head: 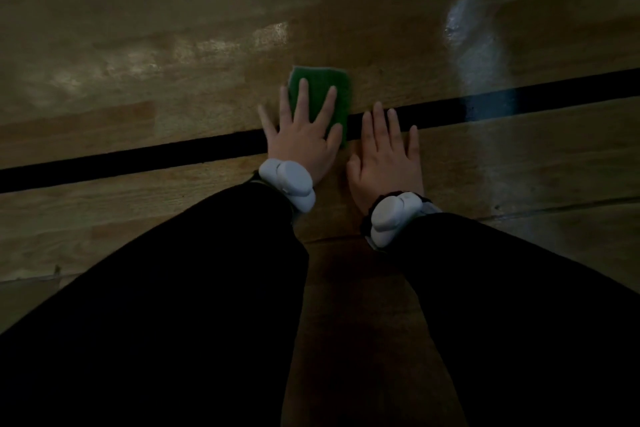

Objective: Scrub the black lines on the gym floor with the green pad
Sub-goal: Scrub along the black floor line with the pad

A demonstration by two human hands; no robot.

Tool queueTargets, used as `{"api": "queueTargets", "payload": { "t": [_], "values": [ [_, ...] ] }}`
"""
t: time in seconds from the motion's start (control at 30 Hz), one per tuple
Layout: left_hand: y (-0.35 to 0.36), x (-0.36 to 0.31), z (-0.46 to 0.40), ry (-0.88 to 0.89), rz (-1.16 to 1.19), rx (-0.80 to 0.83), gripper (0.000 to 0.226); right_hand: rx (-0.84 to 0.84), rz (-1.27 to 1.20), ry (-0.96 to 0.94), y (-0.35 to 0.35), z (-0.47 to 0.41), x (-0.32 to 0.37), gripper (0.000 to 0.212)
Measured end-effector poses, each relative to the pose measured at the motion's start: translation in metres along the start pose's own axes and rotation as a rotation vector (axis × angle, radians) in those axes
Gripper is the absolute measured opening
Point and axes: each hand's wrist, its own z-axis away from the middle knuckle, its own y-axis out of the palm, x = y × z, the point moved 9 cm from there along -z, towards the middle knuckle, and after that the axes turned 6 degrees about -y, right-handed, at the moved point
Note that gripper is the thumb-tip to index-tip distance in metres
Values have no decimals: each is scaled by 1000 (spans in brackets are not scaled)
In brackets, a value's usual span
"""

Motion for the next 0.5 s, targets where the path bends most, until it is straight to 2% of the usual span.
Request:
{"api": "queueTargets", "payload": {
  "t": [0.17,0.27,0.37,0.5],
  "values": [
    [-7,-7,-6,92,-162,-91,55,-20,-8,4,0,1,1,67],
    [-9,0,-16,94,-188,-79,53,-34,-12,14,1,1,0,67],
    [-15,36,-38,-50,-161,-21,53,-29,-7,18,1,2,-1,66],
    [-23,117,-61,-269,-85,30,53,-45,-8,17,-2,4,-1,66]
  ]
}}
